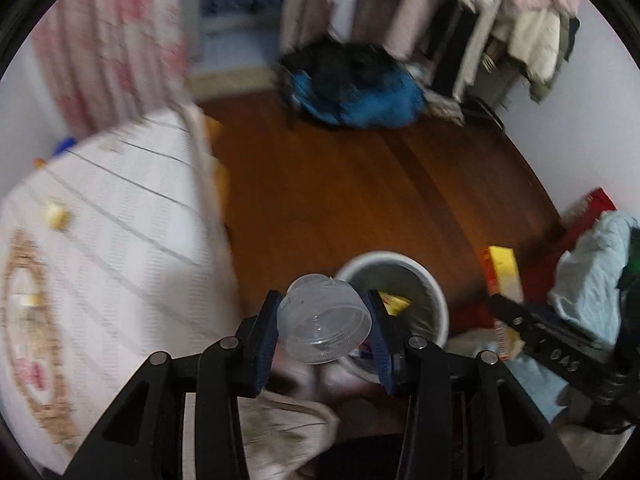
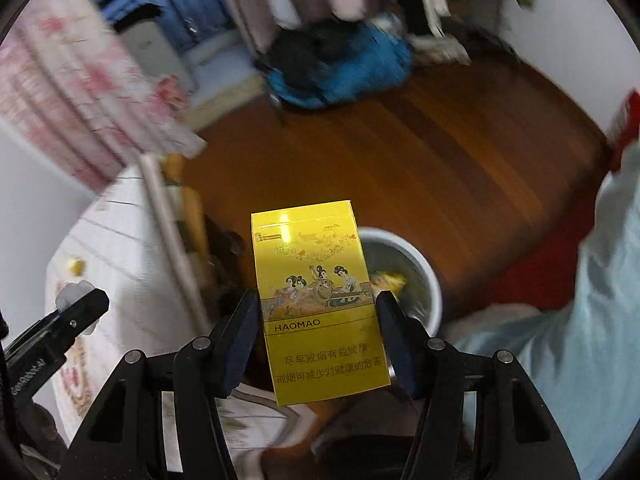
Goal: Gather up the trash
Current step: 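Carry the yellow box and clear cup over the bin and release both, then move both tools back over the table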
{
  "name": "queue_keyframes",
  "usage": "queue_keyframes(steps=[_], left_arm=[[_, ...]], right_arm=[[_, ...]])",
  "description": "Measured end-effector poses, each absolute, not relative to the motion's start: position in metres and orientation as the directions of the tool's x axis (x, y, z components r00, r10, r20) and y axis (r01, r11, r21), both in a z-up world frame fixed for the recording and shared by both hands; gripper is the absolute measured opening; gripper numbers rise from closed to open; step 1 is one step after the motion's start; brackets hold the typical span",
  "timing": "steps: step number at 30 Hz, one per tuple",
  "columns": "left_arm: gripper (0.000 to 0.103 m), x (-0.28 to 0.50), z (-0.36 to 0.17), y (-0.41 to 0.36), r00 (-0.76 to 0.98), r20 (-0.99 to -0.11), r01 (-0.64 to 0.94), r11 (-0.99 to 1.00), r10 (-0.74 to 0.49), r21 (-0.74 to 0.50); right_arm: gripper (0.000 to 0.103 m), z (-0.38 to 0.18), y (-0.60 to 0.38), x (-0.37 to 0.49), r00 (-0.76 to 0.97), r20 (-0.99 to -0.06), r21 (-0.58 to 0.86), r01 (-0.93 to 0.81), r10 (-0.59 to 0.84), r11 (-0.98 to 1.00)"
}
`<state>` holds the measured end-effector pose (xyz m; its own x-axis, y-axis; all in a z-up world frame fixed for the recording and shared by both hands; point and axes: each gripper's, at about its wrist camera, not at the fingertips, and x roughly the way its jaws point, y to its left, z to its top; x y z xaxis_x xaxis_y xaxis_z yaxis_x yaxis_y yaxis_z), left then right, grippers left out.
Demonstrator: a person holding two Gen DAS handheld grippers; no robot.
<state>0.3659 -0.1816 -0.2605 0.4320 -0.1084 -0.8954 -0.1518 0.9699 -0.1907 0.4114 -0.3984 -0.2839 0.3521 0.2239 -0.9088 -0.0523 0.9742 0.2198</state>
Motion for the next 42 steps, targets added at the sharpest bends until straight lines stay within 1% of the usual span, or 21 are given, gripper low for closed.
queue_keyframes(steps=[5, 9, 12, 14, 15, 16, 17, 18, 19, 20, 21, 28, 33, 42], left_arm=[[0.038, 0.411, -0.318, -0.214, 0.303, -0.924, -0.149, 0.946, -0.232, -0.287], [0.039, 0.432, -0.354, -0.23, 0.216, -0.925, -0.169, 0.921, -0.313, -0.351], [0.039, 0.442, -0.37, -0.234, 0.171, -0.93, -0.195, 0.914, -0.324, -0.355], [0.057, 0.448, -0.379, -0.236, 0.147, -0.938, -0.203, 0.919, -0.313, -0.338], [0.075, 0.45, -0.381, -0.237, 0.144, -0.941, -0.204, 0.922, -0.305, -0.33], [0.083, 0.45, -0.382, -0.235, 0.146, -0.942, -0.207, 0.922, -0.301, -0.327], [0.083, 0.448, -0.383, -0.231, 0.145, -0.944, -0.208, 0.924, -0.295, -0.321], [0.083, 0.447, -0.382, -0.23, 0.141, -0.948, -0.204, 0.928, -0.286, -0.311], [0.085, 0.445, -0.381, -0.231, 0.136, -0.954, -0.198, 0.936, -0.269, -0.292], [0.089, 0.444, -0.383, -0.231, 0.131, -0.96, -0.187, 0.945, -0.247, -0.268], [0.099, 0.443, -0.382, -0.229, 0.129, -0.966, -0.178, 0.953, -0.223, -0.243], [0.1, 0.426, -0.375, -0.223, 0.156, -0.984, -0.146, 0.983, -0.089, -0.112], [0.1, 0.412, -0.366, -0.218, 0.195, -0.98, -0.145, 0.988, -0.028, -0.057], [0.1, 0.402, -0.337, -0.221, 0.248, -0.969, -0.141, 0.989, 0.0, -0.036]], right_arm=[[0.061, -0.347, -0.435, 0.442, 0.234, -0.945, 0.239, 0.019, 0.228, 0.971], [0.061, -0.388, -0.452, 0.462, 0.167, -0.958, 0.247, 0.063, 0.233, 0.967], [0.061, -0.408, -0.455, 0.471, 0.143, -0.963, 0.24, 0.072, 0.228, 0.968], [0.061, -0.419, -0.457, 0.476, 0.129, -0.966, 0.237, 0.08, 0.226, 0.968], [0.061, -0.426, -0.456, 0.48, 0.115, -0.969, 0.231, 0.082, 0.221, 0.97], [0.062, -0.432, -0.456, 0.483, 0.105, -0.969, 0.232, 0.089, 0.223, 0.969], [0.065, -0.438, -0.457, 0.486, 0.095, -0.969, 0.236, 0.098, 0.227, 0.967], [0.072, -0.443, -0.457, 0.488, 0.082, -0.971, 0.232, 0.103, 0.224, 0.967], [0.09, -0.448, -0.458, 0.488, 0.072, -0.973, 0.225, 0.109, 0.218, 0.968], [0.1, -0.45, -0.457, 0.488, 0.07, -0.974, 0.22, 0.113, 0.213, 0.969], [0.1, -0.452, -0.457, 0.486, 0.069, -0.976, 0.215, 0.115, 0.208, 0.97], [0.1, -0.447, -0.454, 0.473, 0.055, -0.988, 0.147, 0.089, 0.143, 0.985], [0.1, -0.439, -0.45, 0.462, 0.057, -0.992, 0.116, 0.071, 0.112, 0.991], [0.1, -0.41, -0.443, 0.439, 0.08, -0.991, 0.112, 0.047, 0.108, 0.993]])
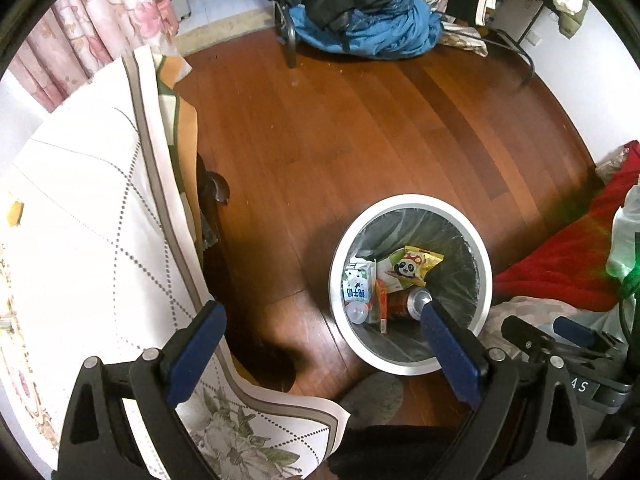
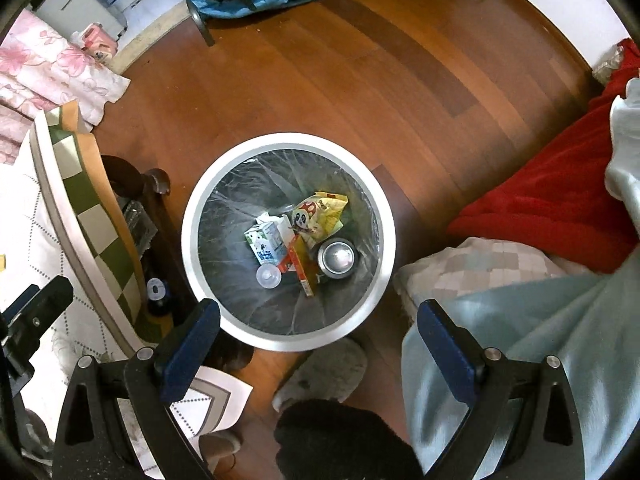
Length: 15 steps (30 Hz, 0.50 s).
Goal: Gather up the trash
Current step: 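Move both tools back over the table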
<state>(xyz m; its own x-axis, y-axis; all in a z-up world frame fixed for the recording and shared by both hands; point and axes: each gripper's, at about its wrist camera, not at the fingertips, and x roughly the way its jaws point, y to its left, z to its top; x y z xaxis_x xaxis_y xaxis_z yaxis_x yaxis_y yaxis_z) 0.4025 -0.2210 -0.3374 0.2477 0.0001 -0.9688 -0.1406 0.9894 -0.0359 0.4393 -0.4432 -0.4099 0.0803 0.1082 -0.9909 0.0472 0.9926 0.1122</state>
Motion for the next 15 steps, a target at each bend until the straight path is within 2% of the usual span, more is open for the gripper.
queue_keyframes(steps=[15], left_arm=[[0.1, 0.368, -0.255, -0.222, 0.391, -0.92, -0.122, 0.992, 0.008, -0.043]], right_arm=[[0.1, -0.315, -0.444, 0.404, 0.222, -0.967, 0.134, 0.019, 0.127, 0.991]])
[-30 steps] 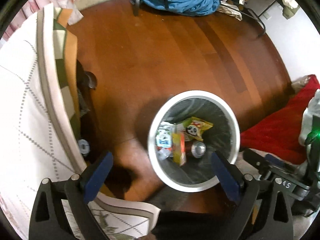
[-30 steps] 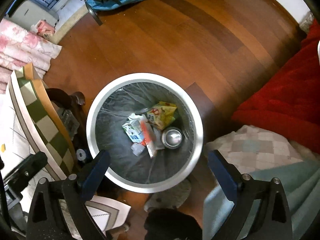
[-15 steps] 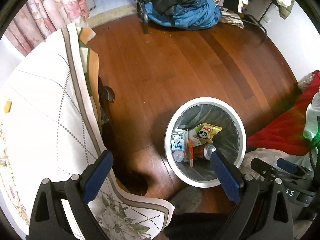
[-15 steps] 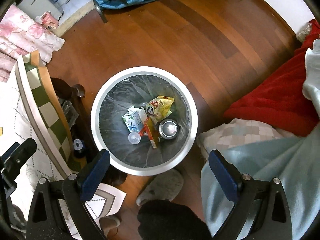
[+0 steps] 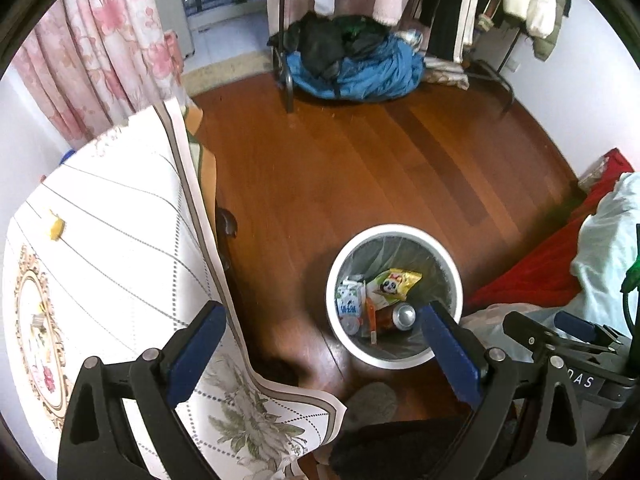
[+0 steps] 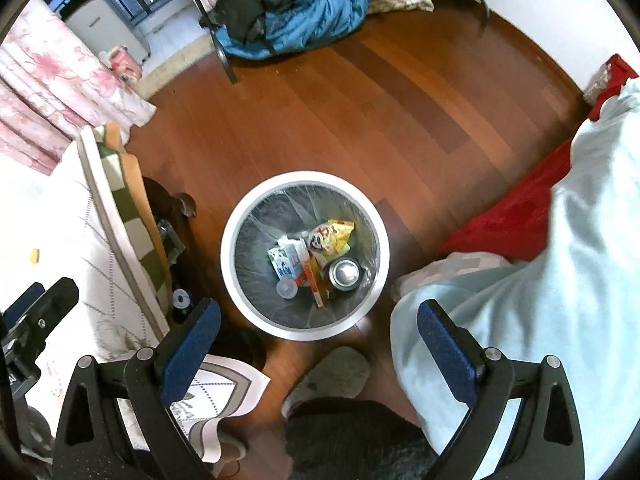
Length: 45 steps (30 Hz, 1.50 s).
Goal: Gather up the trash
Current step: 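Move both tools back over the table, then grasp the orange peel with the right tool while the left tool grasps the crumpled paper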
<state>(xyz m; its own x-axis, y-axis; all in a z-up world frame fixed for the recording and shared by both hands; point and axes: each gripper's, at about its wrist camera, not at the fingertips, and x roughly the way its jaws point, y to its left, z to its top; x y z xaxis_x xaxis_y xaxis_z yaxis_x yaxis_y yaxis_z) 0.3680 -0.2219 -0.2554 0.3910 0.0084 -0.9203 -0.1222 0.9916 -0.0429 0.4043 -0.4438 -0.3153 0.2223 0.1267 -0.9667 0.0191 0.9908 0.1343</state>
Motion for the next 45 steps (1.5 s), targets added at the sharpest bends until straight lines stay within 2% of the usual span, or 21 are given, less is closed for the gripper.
queue_keyframes(steps=[6, 10, 15, 18, 23, 30, 31, 34, 37, 39, 41, 42, 43, 45], left_arm=[[0.1, 0.353, -0.209, -0.201, 0.453, -0.891, -0.174, 0.983, 0.03, -0.055], [0.1, 0.344, -0.182, -0.154, 0.492, -0.868, -0.256, 0.965, 0.072, -0.065], [0.1, 0.32, -0.17, -0.064, 0.49, -0.846, -0.414, 0.91, 0.213, -0.011], [0.1, 0.297, -0.18, 0.005, 0.435, -0.842, -0.525, 0.85, 0.32, 0.051], [0.1, 0.259, -0.213, 0.107, 0.307, -0.851, -0.677, 0.726, 0.426, 0.119], [0.1, 0.228, -0.28, 0.213, 0.151, -0.886, -0.768, 0.616, 0.439, 0.174], [0.1, 0.227, -0.29, 0.223, 0.143, -0.892, -0.769, 0.616, 0.429, 0.174], [0.1, 0.226, -0.313, 0.244, 0.114, -0.911, -0.764, 0.622, 0.397, 0.175], [0.1, 0.228, -0.326, 0.258, 0.11, -0.922, -0.759, 0.63, 0.371, 0.163], [0.1, 0.228, -0.33, 0.262, 0.114, -0.926, -0.757, 0.635, 0.359, 0.152], [0.1, 0.227, -0.331, 0.264, 0.114, -0.929, -0.756, 0.637, 0.353, 0.149], [0.1, 0.226, -0.332, 0.266, 0.116, -0.93, -0.756, 0.638, 0.35, 0.146], [0.1, 0.225, -0.332, 0.267, 0.12, -0.93, -0.755, 0.64, 0.347, 0.142], [0.1, 0.222, -0.329, 0.266, 0.136, -0.93, -0.753, 0.646, 0.341, 0.126]], right_arm=[[0.1, -0.257, -0.428, 0.389, 0.291, -0.94, 0.179, -0.018, 0.176, 0.984], [0.1, -0.22, -0.395, 0.387, 0.332, -0.917, 0.205, -0.082, 0.221, 0.975], [0.1, -0.193, -0.309, 0.392, 0.326, -0.896, 0.235, -0.226, 0.301, 0.945], [0.1, -0.194, -0.237, 0.397, 0.289, -0.894, 0.246, -0.321, 0.342, 0.914], [0.1, -0.216, -0.111, 0.399, 0.208, -0.891, 0.282, -0.444, 0.404, 0.85], [0.1, -0.289, 0.052, 0.416, 0.054, -0.903, 0.349, -0.486, 0.426, 0.801], [0.097, -0.298, 0.07, 0.42, 0.045, -0.904, 0.354, -0.481, 0.426, 0.802], [0.074, -0.32, 0.105, 0.43, 0.008, -0.902, 0.385, -0.443, 0.433, 0.81], [0.069, -0.339, 0.126, 0.438, -0.006, -0.905, 0.391, -0.412, 0.426, 0.823], [0.057, -0.349, 0.136, 0.44, -0.02, -0.903, 0.401, -0.396, 0.428, 0.826], [0.029, -0.358, 0.141, 0.44, -0.043, -0.901, 0.413, -0.384, 0.431, 0.826], [0.023, -0.361, 0.143, 0.44, -0.045, -0.902, 0.414, -0.378, 0.43, 0.828], [0.012, -0.362, 0.142, 0.438, -0.04, -0.899, 0.418, -0.378, 0.436, 0.826], [0.008, -0.359, 0.137, 0.432, -0.009, -0.903, 0.396, -0.401, 0.429, 0.826]])
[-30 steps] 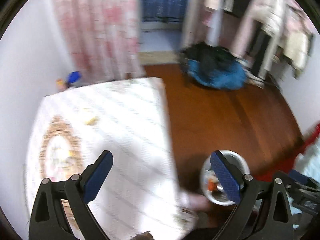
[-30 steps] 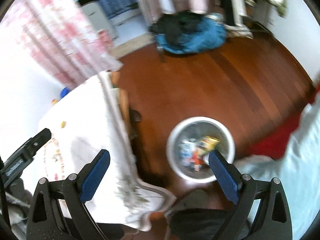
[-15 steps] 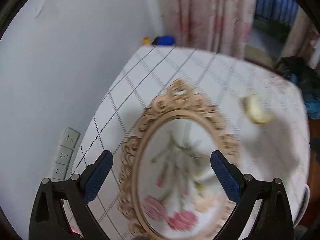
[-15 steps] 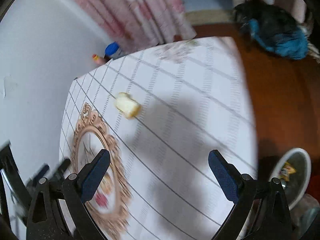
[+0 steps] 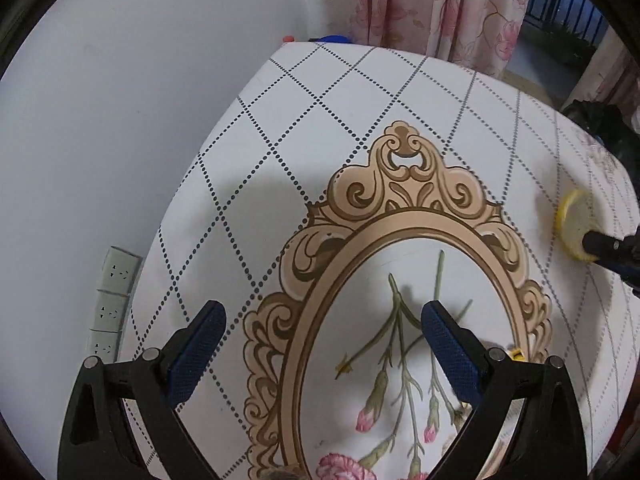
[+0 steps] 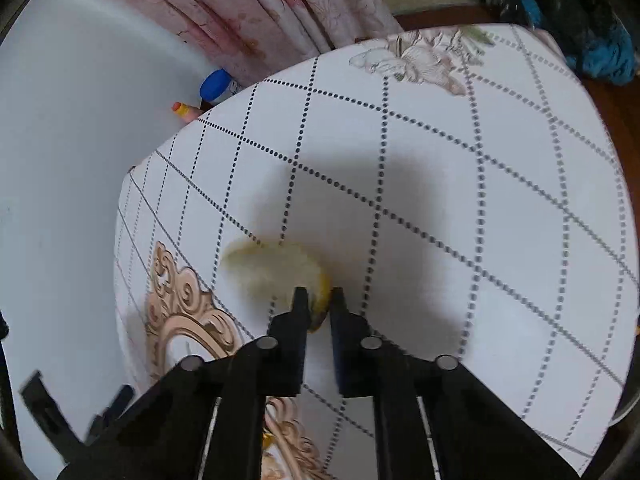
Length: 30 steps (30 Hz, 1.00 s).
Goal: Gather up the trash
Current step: 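Grasp the orange peel with the right tool while the left tool grasps the crumpled paper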
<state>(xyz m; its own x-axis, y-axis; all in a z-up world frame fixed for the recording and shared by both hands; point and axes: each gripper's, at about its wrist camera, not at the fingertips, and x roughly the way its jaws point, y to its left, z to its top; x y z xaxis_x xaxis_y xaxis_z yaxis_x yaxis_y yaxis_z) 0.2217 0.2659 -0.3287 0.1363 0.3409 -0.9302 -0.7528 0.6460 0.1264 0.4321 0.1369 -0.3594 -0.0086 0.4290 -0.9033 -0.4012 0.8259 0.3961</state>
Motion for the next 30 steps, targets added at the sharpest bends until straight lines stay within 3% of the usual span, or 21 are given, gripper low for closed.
queue_keyframes(steps=[9, 16, 18, 20, 22, 23, 25, 27, 28, 29, 30], left_arm=[[0.1, 0.192, -0.303, 0.201, 0.332, -0.924, -0.62, 0.782, 0.191, -0.061], [0.1, 0.22, -0.318, 0.174, 0.308, -0.941, -0.572, 0.817, 0.138, -0.067], [0.099, 0.23, -0.325, 0.176, 0.299, -0.944, -0.569, 0.82, 0.139, -0.059], [0.099, 0.237, -0.328, 0.177, 0.291, -0.946, -0.563, 0.825, 0.143, -0.049], [0.099, 0.241, -0.331, 0.18, 0.299, -0.94, -0.568, 0.822, 0.164, -0.037], [0.096, 0.238, -0.332, 0.176, 0.306, -0.936, -0.572, 0.819, 0.172, -0.036], [0.061, 0.239, -0.332, 0.179, 0.314, -0.934, -0.571, 0.819, 0.168, -0.045], [0.046, 0.241, -0.332, 0.178, 0.341, -0.932, -0.56, 0.823, 0.124, -0.095], [0.044, 0.243, -0.331, 0.176, 0.341, -0.93, -0.556, 0.828, 0.139, -0.08], [0.043, 0.244, -0.33, 0.173, 0.336, -0.929, -0.55, 0.833, 0.155, -0.06], [0.042, 0.244, -0.329, 0.17, 0.331, -0.929, -0.545, 0.837, 0.166, -0.044]], right_arm=[[0.007, -0.345, 0.037, 0.373, 0.035, -0.915, 0.344, -0.454, 0.402, 0.822], [0.008, -0.357, -0.004, 0.363, 0.009, -0.924, 0.347, -0.397, 0.382, 0.85], [0.011, -0.359, -0.005, 0.366, 0.007, -0.926, 0.346, -0.382, 0.377, 0.857], [0.024, -0.36, -0.004, 0.369, 0.002, -0.921, 0.361, -0.368, 0.389, 0.857], [0.024, -0.362, -0.004, 0.368, 0.0, -0.916, 0.374, -0.356, 0.401, 0.856], [0.025, -0.361, -0.002, 0.368, 0.01, -0.917, 0.37, -0.358, 0.4, 0.857], [0.025, -0.36, 0.002, 0.367, 0.021, -0.917, 0.364, -0.366, 0.399, 0.856], [0.024, -0.359, 0.001, 0.367, 0.028, -0.911, 0.373, -0.368, 0.411, 0.852], [0.022, -0.358, 0.002, 0.366, 0.035, -0.911, 0.37, -0.371, 0.41, 0.852], [0.01, -0.357, 0.005, 0.366, 0.041, -0.912, 0.364, -0.381, 0.409, 0.85], [0.01, -0.357, 0.008, 0.364, 0.044, -0.911, 0.362, -0.395, 0.411, 0.845]])
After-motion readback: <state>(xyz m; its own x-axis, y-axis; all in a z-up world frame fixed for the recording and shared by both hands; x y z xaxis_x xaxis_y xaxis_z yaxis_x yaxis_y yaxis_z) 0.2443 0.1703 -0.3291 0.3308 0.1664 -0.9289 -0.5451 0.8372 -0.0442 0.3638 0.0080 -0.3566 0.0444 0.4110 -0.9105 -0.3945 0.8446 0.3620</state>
